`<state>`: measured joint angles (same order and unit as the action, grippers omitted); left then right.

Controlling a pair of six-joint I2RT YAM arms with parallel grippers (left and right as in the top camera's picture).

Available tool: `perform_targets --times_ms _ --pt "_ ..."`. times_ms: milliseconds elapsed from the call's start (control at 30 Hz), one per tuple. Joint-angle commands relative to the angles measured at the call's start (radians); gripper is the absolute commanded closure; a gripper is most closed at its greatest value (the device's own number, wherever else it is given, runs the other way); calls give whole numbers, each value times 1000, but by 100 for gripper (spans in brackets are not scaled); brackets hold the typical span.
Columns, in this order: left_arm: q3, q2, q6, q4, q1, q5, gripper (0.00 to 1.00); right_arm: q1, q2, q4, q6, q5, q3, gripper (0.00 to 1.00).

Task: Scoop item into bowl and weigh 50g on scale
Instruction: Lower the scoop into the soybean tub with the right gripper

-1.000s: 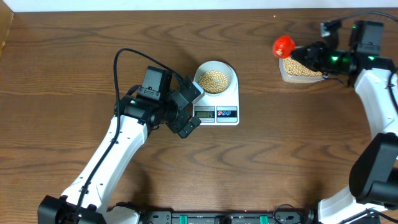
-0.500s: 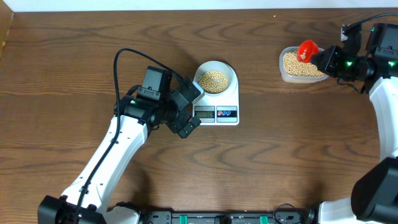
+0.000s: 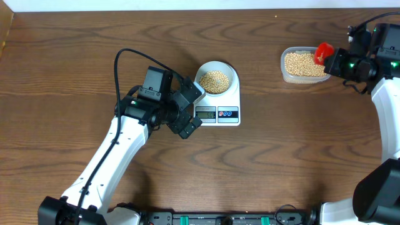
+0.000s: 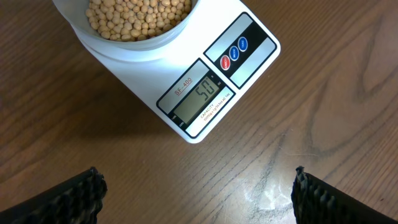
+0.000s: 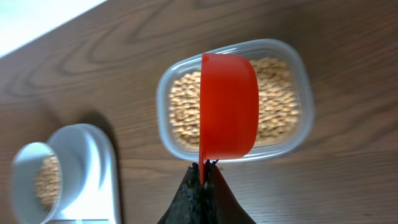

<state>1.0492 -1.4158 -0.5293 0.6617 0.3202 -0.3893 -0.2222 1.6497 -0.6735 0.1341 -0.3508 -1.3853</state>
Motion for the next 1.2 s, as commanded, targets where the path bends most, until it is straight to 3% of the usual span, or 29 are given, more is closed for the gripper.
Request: perform_targets --times_ms 0,633,900,1000,1167 --pt "23 13 -17 3 1 2 2 3 -11 -2 -72 105 -2 99" --pt "23 13 -16 3 1 2 2 216 -11 -18 -118 579 -2 99" --pt "23 13 -17 3 1 2 2 264 -11 -10 -116 662 -2 99" --pt "23 13 -17 3 1 2 2 262 -11 -11 -51 657 -2 99" --pt "23 13 -16 3 1 2 2 240 -11 -15 198 539 1 99"
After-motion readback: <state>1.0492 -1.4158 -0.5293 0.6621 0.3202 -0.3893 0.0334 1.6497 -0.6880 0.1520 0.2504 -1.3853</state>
